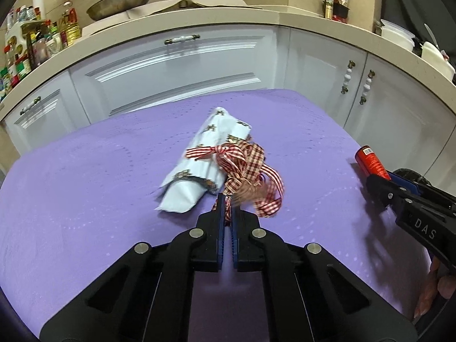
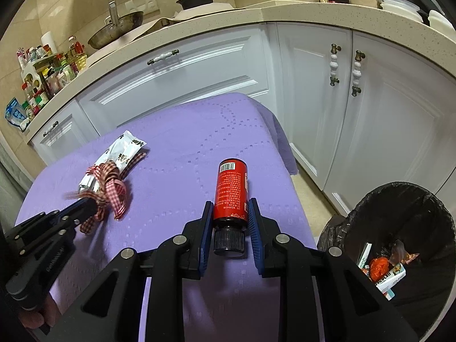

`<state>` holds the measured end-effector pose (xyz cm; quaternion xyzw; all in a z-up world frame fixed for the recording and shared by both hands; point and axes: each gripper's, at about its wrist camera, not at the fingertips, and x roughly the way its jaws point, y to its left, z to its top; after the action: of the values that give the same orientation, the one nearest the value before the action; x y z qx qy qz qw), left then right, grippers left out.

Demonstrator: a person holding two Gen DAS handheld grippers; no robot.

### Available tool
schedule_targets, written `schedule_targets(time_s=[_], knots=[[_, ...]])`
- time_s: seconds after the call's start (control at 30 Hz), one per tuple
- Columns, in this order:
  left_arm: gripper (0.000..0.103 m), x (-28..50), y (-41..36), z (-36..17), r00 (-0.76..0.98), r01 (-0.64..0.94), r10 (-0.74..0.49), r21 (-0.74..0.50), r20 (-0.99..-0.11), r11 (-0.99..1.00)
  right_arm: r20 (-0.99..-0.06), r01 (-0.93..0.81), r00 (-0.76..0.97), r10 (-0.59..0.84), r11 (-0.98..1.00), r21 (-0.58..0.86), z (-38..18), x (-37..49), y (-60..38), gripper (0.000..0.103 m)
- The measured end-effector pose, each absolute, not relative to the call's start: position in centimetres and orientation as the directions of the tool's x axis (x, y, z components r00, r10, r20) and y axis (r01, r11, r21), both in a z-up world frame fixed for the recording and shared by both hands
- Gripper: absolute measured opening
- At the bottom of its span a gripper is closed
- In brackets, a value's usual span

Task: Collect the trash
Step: 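Grasp the checked ribbon with left tool while right tool holds the red bottle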

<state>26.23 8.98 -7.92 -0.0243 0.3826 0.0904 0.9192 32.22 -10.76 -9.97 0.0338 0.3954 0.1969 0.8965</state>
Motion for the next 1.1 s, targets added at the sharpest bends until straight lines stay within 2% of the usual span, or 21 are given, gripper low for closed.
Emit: schedule_targets(time_s=[0.27, 0.47, 0.6, 0.67, 0.77, 0.8, 0.83, 1.03, 1.07, 1.1], knots=[[0.000, 24.9, 11.0, -7.6, 0.690, -0.222, 0.169, 0.017, -0.704, 0.975, -0.697, -0.330, 0.609, 0.379, 0.920, 0.212, -9.9, 31.9, -10.7, 0.025], [0.000, 24.3, 11.0, -7.6, 0.687, -0.195, 0.102, -0.048, -0.720, 0.980, -0.692, -0.326, 0.614, 0.380, 0.920, 0.216, -10.0, 31.6, -10.9, 0.025], [0.005, 24.8, 10.0, -7.6, 0.694, -0.180, 0.102, -0.034, -0.713, 0.983, -0.692, -0.325, 0.613, 0.381, 0.920, 0.218, -10.0, 31.6, -11.0, 0.025], [0.013, 25.2, 9.6, -7.5, 0.697, -0.176, 0.098, -0.036, -0.711, 0.984, -0.691, -0.323, 0.613, 0.383, 0.920, 0.223, -9.9, 31.6, -11.1, 0.025], [0.046, 26.2, 8.9, -7.4, 0.704, -0.170, 0.103, -0.026, -0.702, 0.985, -0.690, -0.321, 0.613, 0.385, 0.919, 0.229, -10.0, 31.6, -11.3, 0.025], [0.061, 26.4, 8.7, -7.3, 0.710, -0.173, 0.110, -0.021, -0.695, 0.985, -0.690, -0.320, 0.611, 0.388, 0.918, 0.232, -10.0, 31.6, -11.4, 0.025], [0.062, 26.7, 8.5, -7.3, 0.715, -0.174, 0.116, -0.015, -0.690, 0.985, -0.690, -0.320, 0.610, 0.389, 0.918, 0.235, -10.0, 31.7, -11.5, 0.025], [0.062, 28.4, 7.9, -7.8, 0.699, -0.160, 0.121, 0.011, -0.705, 0.987, -0.688, -0.321, 0.610, 0.392, 0.917, 0.238, -10.0, 31.7, -11.6, 0.025], [0.056, 28.6, 7.8, -8.0, 0.694, -0.155, 0.120, 0.015, -0.710, 0.988, -0.688, -0.321, 0.609, 0.393, 0.916, 0.240, -10.0, 31.7, -11.6, 0.025], [0.043, 28.8, 7.7, -8.2, 0.690, -0.152, 0.118, 0.017, -0.714, 0.988, -0.689, -0.320, 0.608, 0.394, 0.916, 0.241, -10.0, 31.8, -11.7, 0.025]])
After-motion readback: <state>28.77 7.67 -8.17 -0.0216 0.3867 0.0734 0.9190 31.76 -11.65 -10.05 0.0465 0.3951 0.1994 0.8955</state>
